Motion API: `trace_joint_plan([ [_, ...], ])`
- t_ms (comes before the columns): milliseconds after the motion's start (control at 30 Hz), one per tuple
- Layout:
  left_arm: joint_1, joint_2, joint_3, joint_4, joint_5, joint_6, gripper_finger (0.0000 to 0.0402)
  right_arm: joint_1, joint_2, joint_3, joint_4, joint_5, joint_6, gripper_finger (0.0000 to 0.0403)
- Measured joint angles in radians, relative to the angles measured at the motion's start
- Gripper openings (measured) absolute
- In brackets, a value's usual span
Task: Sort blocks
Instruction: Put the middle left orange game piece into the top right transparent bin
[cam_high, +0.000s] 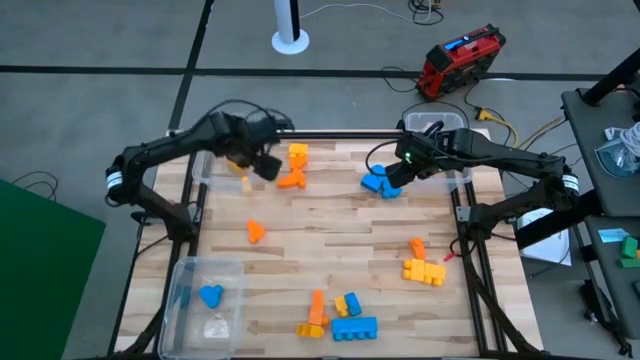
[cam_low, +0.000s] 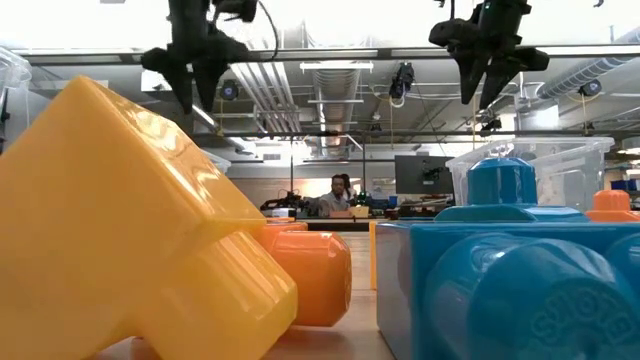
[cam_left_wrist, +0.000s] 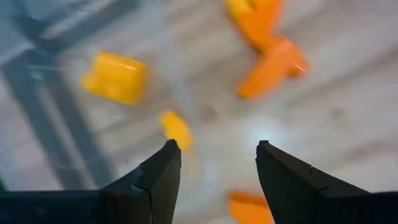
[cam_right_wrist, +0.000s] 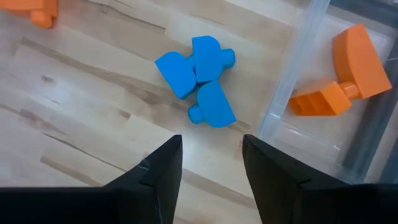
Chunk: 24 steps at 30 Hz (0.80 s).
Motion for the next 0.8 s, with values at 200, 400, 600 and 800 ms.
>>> trace_joint_plan([
  [200,-0.204,0.017,0.0,0.0,0.025,-0.207,0.0185,0.0,0.0,0.0,0.0,0.0,-0.007,0.0153],
  [400,-0.331,0.048,0.0,0.002,0.048,-0.412,0.0185,0.0,0.0,0.0,0.0,0.0,-0.008,0.0163],
  [600,-0.385,0.105,0.0,0.006,0.05,-0.554,0.0186,0.0,0.0,0.0,0.001,-0.001,-0.008,0.0171],
  [800,-0.403,0.176,-0.001,-0.005,0.067,-0.561,0.0198,0.0,0.0,0.0,0.001,-0.021,-0.008,0.0176],
])
